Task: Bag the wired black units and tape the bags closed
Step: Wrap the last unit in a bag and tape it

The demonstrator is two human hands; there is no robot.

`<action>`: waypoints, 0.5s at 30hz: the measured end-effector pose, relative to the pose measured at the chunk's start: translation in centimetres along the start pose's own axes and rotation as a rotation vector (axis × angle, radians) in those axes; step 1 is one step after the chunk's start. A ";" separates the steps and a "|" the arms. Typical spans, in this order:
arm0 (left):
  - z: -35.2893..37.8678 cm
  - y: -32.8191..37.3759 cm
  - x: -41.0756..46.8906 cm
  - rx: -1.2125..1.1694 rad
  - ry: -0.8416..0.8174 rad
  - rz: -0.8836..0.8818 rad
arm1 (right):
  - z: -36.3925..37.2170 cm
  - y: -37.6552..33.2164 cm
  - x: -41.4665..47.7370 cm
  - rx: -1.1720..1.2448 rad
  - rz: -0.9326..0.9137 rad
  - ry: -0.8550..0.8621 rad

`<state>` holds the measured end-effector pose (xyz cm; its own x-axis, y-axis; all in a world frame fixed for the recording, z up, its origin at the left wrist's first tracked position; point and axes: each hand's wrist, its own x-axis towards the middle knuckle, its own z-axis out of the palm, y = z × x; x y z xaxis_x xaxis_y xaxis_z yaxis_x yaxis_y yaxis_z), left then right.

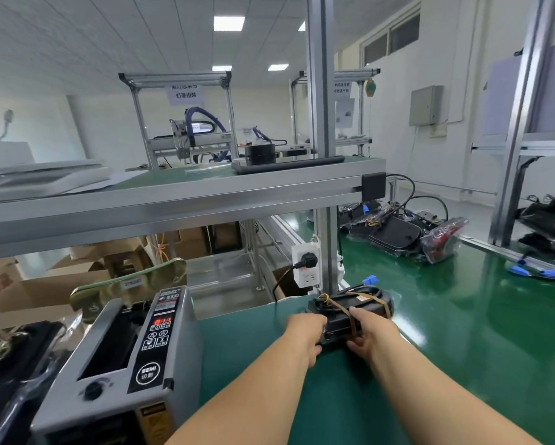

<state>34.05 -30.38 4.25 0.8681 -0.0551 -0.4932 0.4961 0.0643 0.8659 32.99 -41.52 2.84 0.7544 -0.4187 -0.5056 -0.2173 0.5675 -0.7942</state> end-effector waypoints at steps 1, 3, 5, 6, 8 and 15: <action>0.0 -0.3 -0.5 -0.005 -0.004 0.002 | -0.1 0.3 -0.1 -0.012 0.007 0.017; -0.5 -1.0 -2.0 -0.045 -0.026 0.013 | -0.8 1.1 -0.8 -0.024 0.011 0.043; -1.3 -1.9 -3.7 -0.097 -0.040 0.030 | -1.7 2.1 -2.3 -0.026 0.007 0.032; -1.7 -2.4 -4.7 -0.115 -0.041 0.045 | -2.3 2.5 -3.3 -0.023 -0.003 0.017; -2.8 -3.4 -7.1 -0.142 -0.039 0.086 | -3.2 3.2 -6.0 -0.020 -0.039 -0.035; -9.5 -7.3 -17.0 -0.322 -0.018 0.136 | -6.4 5.7 -18.6 -0.005 -0.109 -0.388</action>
<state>15.80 -20.43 5.53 0.9277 -0.0417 -0.3709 0.3577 0.3830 0.8517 13.80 -35.06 5.56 0.9508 -0.1768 -0.2544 -0.1255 0.5309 -0.8381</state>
